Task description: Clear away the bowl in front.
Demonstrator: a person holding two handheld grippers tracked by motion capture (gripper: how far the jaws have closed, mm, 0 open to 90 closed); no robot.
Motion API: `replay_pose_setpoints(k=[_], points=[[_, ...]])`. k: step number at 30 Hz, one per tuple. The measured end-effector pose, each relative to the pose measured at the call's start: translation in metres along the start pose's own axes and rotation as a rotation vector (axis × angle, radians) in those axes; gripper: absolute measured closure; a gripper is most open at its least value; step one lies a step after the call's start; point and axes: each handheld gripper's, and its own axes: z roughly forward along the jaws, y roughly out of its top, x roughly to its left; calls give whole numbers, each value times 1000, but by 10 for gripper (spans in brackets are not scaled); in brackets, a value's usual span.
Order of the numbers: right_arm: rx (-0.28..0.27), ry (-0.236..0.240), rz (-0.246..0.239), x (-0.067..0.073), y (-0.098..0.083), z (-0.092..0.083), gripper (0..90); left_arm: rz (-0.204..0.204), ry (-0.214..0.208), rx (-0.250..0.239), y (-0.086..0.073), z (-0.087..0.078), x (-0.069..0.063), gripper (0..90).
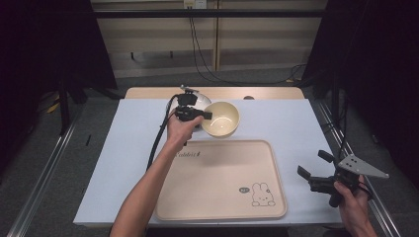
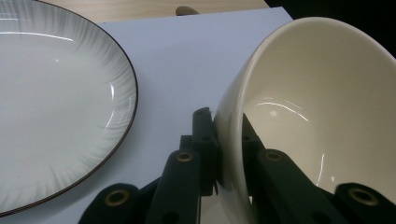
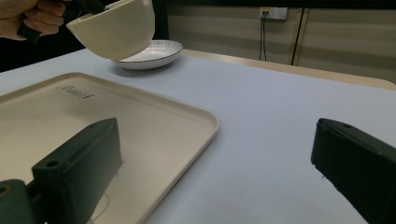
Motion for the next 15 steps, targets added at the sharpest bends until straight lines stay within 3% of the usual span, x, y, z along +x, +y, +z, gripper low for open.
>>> replay_pose_setpoints(k=[4, 15], points=[[-7, -2, -8, 0, 0, 0, 16, 22, 3, 15, 1, 4, -8, 837], [-1, 5, -3, 0, 0, 0, 16, 38, -47, 38, -5, 26, -30, 836]])
